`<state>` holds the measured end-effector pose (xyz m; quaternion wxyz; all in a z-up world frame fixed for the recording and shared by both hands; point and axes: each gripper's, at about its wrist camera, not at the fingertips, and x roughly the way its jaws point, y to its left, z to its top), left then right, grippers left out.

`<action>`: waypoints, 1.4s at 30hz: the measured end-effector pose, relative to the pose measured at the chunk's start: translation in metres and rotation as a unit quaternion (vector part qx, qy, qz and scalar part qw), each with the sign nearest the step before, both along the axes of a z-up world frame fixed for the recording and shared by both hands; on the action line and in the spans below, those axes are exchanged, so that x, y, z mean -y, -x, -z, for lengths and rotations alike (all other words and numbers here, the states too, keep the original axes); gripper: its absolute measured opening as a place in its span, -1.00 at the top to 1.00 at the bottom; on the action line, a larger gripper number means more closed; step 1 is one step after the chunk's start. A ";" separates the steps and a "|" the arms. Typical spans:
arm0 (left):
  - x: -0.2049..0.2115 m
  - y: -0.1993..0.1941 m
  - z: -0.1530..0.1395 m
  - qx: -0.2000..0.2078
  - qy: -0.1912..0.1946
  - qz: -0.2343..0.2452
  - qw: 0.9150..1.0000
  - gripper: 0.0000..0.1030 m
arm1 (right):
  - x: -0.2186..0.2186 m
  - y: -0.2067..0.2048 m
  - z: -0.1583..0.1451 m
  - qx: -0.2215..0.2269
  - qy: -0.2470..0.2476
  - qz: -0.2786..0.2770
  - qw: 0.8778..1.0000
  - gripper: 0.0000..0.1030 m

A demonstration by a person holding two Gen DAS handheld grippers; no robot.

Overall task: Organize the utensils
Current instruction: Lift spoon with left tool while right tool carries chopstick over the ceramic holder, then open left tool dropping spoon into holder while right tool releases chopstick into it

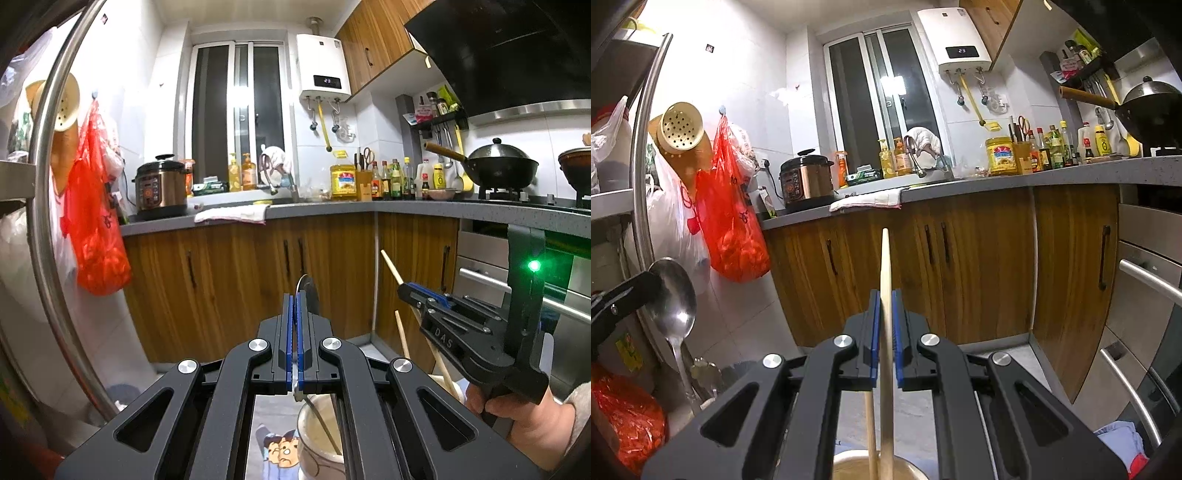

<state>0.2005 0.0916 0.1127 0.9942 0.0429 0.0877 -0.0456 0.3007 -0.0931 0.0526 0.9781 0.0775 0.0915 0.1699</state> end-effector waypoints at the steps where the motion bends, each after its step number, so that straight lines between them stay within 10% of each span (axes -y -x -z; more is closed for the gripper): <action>1: 0.000 0.000 0.000 -0.001 0.001 0.000 1.000 0.95 | 0.001 0.000 0.002 -0.003 -0.002 -0.001 1.000 0.87; 42: 0.033 -0.019 0.048 -0.062 -0.014 0.029 0.998 0.93 | 0.040 0.044 0.037 -0.075 0.003 -0.042 0.996 0.87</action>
